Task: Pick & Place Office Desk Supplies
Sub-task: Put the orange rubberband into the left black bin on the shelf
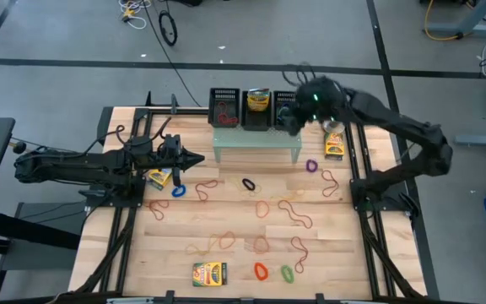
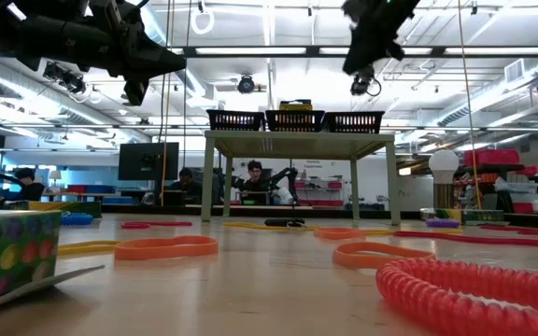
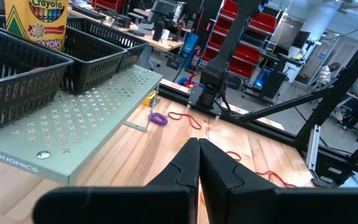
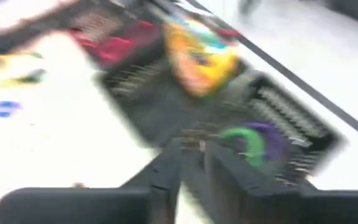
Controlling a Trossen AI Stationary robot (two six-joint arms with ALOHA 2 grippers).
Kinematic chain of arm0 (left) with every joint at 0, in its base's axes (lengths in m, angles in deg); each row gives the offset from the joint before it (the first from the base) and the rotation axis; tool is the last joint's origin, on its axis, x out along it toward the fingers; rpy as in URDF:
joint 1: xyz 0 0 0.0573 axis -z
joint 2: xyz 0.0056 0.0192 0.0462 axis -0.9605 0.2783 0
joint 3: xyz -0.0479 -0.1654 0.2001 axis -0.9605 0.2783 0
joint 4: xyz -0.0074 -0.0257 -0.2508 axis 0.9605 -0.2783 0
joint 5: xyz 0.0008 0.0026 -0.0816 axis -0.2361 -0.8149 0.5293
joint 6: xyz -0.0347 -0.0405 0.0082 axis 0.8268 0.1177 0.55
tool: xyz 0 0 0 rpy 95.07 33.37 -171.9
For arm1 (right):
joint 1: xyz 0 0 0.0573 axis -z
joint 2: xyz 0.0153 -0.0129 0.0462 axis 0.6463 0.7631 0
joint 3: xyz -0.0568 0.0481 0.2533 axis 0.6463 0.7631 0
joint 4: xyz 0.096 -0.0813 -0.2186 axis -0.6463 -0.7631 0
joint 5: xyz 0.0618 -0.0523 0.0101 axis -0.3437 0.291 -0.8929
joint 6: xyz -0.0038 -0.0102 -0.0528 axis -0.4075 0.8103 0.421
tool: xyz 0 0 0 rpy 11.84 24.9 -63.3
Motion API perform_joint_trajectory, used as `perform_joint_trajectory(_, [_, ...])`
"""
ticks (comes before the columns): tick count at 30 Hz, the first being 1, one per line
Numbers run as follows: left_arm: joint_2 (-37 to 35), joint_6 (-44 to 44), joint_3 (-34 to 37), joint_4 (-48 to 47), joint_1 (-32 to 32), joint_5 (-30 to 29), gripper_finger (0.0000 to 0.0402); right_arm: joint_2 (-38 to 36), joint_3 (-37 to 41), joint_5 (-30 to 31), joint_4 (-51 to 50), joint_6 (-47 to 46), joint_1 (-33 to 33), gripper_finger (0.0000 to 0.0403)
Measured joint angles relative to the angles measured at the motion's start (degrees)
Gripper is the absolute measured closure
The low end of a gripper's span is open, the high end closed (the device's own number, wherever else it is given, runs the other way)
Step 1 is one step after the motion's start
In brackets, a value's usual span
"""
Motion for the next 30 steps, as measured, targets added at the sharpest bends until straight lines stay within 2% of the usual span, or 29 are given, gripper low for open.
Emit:
perform_joint_trajectory(4, [0.01, -0.20, 0.00, 0.65, -0.09, -1.08, 0.0392, -6.58, 10.70, -1.86, 12.01, -2.04, -7.99, 0.0388])
perform_joint_trajectory(9, [0.00, 4.04, -0.02, 1.76, 0.00, -0.94, 0.0392, -12.02, 24.75, 1.25, 25.29, -10.80, -17.89, 0.0389])
perform_joint_trajectory(14, [0.16, 13.10, -0.04, 2.61, 0.00, 1.46, 0.0392, -15.02, 32.78, 4.62, 24.43, -19.26, -26.70, 0.0393])
perform_joint_trajectory(17, [0.85, 14.02, -0.04, 3.67, 0.00, -1.47, 0.0392, -15.26, 36.21, 6.07, 23.21, -23.27, -31.53, 0.0396])
perform_joint_trajectory(21, [2.20, 19.02, -0.06, 7.77, -0.02, -3.72, 0.0392, -15.00, 40.48, 6.35, 23.21, -24.08, -35.59, 0.0384])
perform_joint_trajectory(30, [6.81, 24.27, -0.07, 19.73, -0.11, -10.60, 0.0392, -14.97, 48.50, 3.18, 23.32, -26.59, -35.80, 0.0316])
